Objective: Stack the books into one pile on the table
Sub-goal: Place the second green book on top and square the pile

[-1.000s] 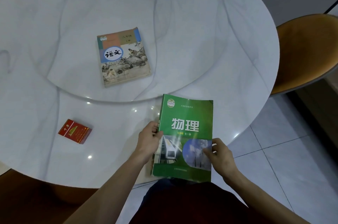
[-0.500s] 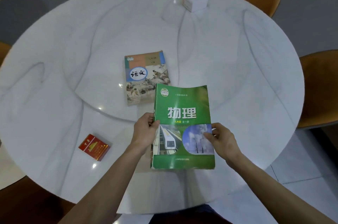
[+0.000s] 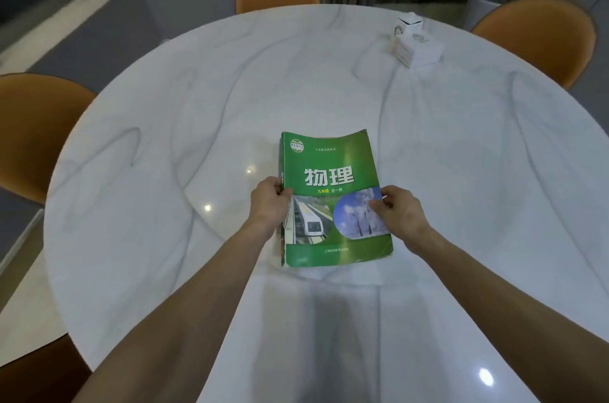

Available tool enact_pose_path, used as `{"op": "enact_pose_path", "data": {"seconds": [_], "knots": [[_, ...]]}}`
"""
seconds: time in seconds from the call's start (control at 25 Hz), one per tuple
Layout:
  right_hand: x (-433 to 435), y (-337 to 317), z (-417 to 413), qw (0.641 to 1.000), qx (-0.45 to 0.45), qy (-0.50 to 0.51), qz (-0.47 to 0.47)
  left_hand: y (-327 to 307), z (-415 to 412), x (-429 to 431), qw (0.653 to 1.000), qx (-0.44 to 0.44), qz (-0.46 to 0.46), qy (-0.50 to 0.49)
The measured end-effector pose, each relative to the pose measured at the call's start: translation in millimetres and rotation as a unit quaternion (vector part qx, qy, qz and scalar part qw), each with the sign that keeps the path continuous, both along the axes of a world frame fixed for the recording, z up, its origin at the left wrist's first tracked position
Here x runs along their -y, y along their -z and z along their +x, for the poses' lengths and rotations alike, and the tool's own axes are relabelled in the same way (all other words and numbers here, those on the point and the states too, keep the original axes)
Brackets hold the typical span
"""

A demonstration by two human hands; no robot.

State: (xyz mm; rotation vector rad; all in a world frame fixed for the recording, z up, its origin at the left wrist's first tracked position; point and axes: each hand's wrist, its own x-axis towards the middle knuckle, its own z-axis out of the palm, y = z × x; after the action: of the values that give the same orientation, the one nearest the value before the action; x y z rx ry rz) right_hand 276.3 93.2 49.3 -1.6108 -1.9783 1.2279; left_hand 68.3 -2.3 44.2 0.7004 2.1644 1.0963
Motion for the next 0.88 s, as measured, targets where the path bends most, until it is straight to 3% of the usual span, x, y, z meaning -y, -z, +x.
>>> {"op": "enact_pose_path", "data": {"seconds": [0.2,0.4,0.88], "knots": [[-41,21,-36,1.0,0.011,-0.012,0.004,17,-29,-36,0.999,0.005,-0.01,-0.033],[-56,43,-48,0.999,0.043,-0.026,0.011,37,-41,-51,0.997,-0.05,-0.062,0.004],[-70,56,-53,0.996,0.078,-0.009,0.037,62,-46,-60,0.99,-0.112,-0.085,0.015]]}}
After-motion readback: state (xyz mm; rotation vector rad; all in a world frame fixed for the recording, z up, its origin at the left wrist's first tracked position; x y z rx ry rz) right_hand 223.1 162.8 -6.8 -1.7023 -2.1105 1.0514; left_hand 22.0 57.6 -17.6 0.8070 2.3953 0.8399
